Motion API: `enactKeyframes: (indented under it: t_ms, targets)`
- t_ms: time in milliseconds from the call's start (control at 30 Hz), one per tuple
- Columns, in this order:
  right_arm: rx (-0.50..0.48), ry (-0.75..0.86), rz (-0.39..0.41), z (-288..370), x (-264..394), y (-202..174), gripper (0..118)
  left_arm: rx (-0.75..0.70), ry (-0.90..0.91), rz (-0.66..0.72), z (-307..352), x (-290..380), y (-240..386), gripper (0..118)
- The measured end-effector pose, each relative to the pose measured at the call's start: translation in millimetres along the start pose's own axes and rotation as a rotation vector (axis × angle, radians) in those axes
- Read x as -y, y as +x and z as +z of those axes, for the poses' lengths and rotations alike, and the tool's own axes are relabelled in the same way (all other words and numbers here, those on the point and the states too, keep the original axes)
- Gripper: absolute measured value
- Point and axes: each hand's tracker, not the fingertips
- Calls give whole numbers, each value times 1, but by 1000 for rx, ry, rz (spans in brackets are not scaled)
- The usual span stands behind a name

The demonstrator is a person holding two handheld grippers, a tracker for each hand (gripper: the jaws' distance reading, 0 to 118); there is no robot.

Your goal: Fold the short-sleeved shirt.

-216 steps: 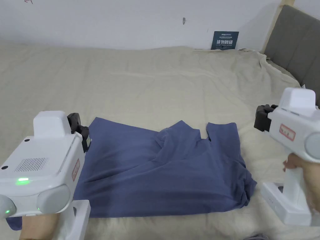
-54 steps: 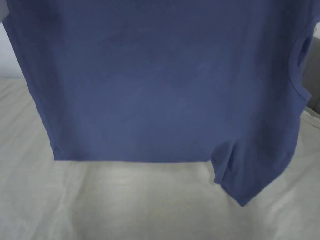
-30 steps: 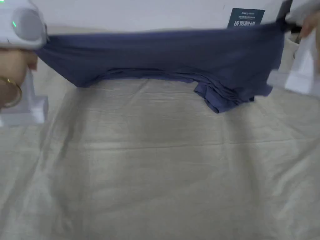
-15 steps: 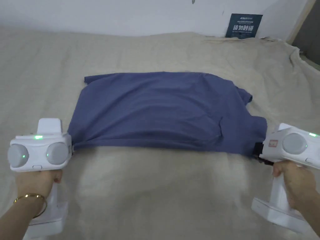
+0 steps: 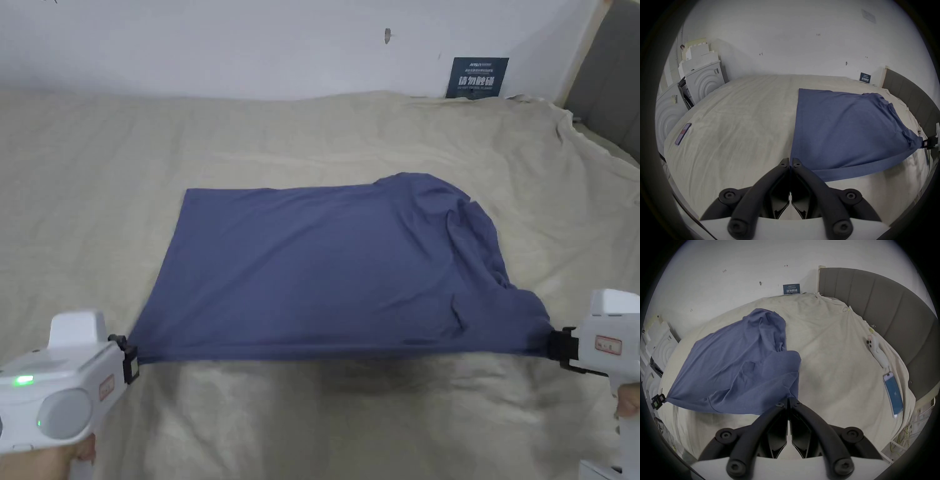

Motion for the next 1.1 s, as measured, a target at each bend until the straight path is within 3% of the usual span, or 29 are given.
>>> enactKeyframes:
  t_ms: [267,367,800,867,900,967,1000,1033,1067,1100]
  targets:
    - [-33,-18,-3,44,61,22,0,4,-15,69,53,70,-16,0]
    - [-24,-40,31,51,85,23,0,-2,-40,80,59,93,-18,0]
    - [-1,-96,75,47,133,25,0,-22,-131,48,75,133,-15,0]
    - [-8,-104,50,45,135,24,5,-25,-142,55,71,133,-18,18]
    - [-16,-101,36,46,135,24,19,-31,-157,71,71,131,-19,32]
    - [-23,-95,27,52,134,25,66,-18,-161,106,75,127,-28,74]
    - [-33,-95,29,55,131,26,75,-19,-157,116,74,126,-32,82]
    - [-39,-104,33,59,127,29,75,-17,-155,132,76,122,-38,82]
    - [-41,-95,29,67,123,32,98,-4,-157,152,79,117,-44,111]
    - [-44,-78,25,73,119,35,100,12,-151,169,83,111,-49,118]
